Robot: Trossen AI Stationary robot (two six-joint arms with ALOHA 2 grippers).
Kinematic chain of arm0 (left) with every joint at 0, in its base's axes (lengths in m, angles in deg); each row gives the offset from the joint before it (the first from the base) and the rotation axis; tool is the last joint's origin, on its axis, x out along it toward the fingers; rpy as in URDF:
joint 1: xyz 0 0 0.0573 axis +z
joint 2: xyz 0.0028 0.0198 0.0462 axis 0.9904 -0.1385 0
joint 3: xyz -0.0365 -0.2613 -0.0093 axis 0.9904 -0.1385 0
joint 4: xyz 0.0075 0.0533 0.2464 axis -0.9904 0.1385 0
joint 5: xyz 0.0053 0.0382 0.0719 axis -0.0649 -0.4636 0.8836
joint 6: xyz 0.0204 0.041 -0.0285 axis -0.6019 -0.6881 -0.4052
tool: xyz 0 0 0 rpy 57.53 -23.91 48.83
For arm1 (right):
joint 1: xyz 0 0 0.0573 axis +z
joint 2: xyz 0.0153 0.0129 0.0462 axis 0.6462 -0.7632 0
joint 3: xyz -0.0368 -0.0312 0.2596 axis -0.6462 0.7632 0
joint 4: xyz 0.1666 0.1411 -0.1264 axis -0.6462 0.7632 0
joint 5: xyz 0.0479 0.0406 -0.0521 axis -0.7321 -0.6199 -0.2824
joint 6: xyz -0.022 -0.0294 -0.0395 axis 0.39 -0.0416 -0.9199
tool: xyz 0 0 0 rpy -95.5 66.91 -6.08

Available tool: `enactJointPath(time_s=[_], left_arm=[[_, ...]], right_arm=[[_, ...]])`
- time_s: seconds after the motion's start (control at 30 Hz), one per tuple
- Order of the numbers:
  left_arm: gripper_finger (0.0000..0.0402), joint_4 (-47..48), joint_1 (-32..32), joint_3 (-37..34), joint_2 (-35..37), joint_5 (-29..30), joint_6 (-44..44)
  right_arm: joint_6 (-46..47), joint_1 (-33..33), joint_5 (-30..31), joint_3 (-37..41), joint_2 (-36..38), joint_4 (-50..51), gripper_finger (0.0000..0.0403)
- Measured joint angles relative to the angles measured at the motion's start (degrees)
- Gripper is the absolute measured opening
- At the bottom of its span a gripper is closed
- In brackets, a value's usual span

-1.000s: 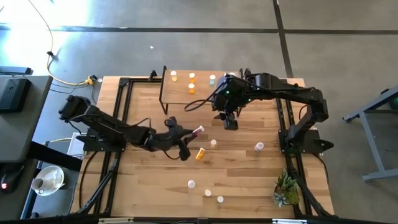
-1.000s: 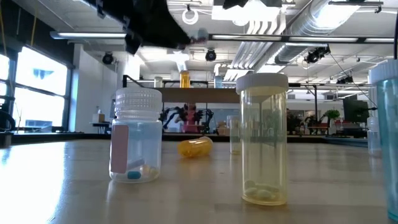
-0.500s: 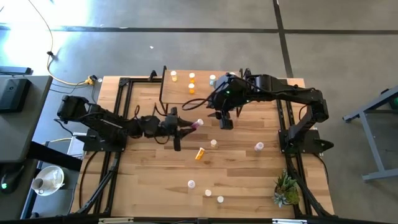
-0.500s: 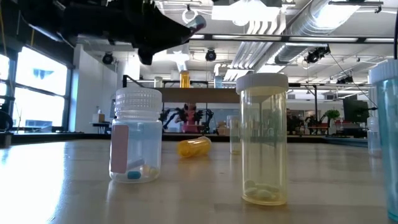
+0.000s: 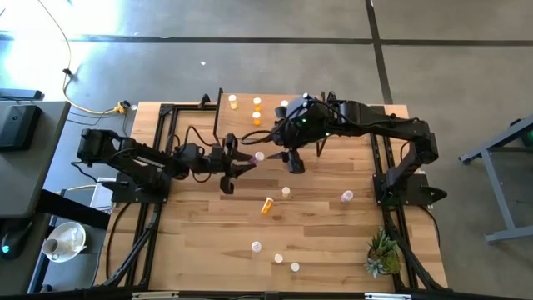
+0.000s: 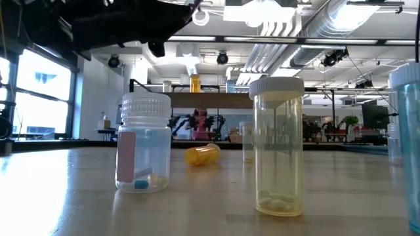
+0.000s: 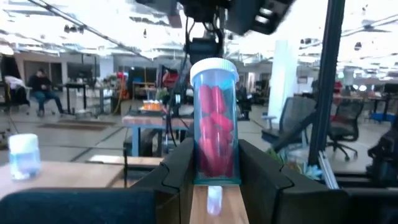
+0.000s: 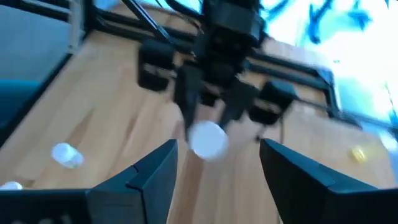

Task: Pick and place medicine bottles onto shelf by color
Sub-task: Put the top blue pill bottle on the shelf aligned with the blue pill bottle

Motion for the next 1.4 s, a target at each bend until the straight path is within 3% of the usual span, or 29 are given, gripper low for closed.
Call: enactJointPath(time_s=[0.63, 1.17, 1.4], left_arm=[[0.009, -1.5, 0.1, 0.0, 0.0, 0.0, -1.6], [0.0095, -1.0, 1.6, 0.0, 0.0, 0.3, -0.7], [0.0108, -1.0, 1.6, 0.0, 0.0, 0.4, -0.6]], right_arm=[[-0.2, 0.2, 1.9, 0.0, -5.3, -1.9, 0.0219], [1.5, 0.2, 0.5, 0.0, -5.3, -2.8, 0.0112], [1.4, 0.1, 0.4, 0.0, -5.3, -2.7, 0.0103]])
